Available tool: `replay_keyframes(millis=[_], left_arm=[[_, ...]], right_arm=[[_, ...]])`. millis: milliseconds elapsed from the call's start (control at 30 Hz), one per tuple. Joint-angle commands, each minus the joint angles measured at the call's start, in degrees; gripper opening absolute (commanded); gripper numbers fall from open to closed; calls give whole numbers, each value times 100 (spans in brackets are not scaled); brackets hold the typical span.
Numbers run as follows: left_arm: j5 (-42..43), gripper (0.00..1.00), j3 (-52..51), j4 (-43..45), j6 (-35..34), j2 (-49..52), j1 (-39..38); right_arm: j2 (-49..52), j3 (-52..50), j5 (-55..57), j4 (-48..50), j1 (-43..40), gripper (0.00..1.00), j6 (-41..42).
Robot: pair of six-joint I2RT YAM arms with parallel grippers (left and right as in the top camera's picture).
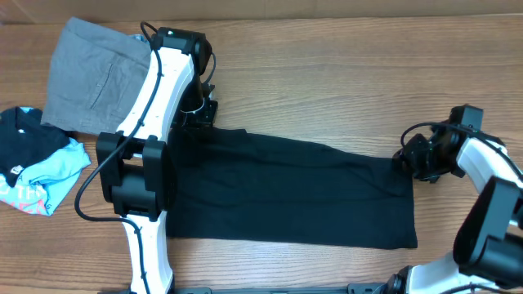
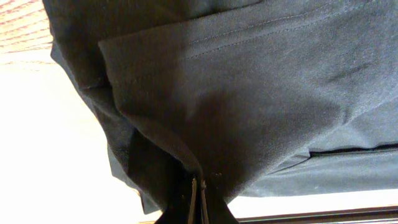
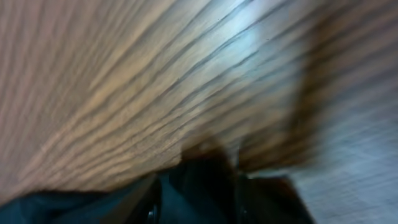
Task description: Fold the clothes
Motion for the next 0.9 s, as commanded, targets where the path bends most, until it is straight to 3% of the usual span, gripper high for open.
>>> replay_keyframes(millis=[0,67,233,633,867], left_arm=[[-37,4,-20,26,72,-26,-46],[-37,4,-20,35,72,-26,-39],[-42,4,-20,50,72,-26,-37],[-57,4,188,-195,107,-66,-26],[-63,4,229,-258,92,-656,-28]], right_arm=[[92,-31,-398,46,4,35,-254],[98,-33,-393,37,4,34,-256],[79,7,-437,48,2,4,-254],[-1082,984,-496,33,-116,4,-33],[-1200,1084,-129,-83,-116,4,267]])
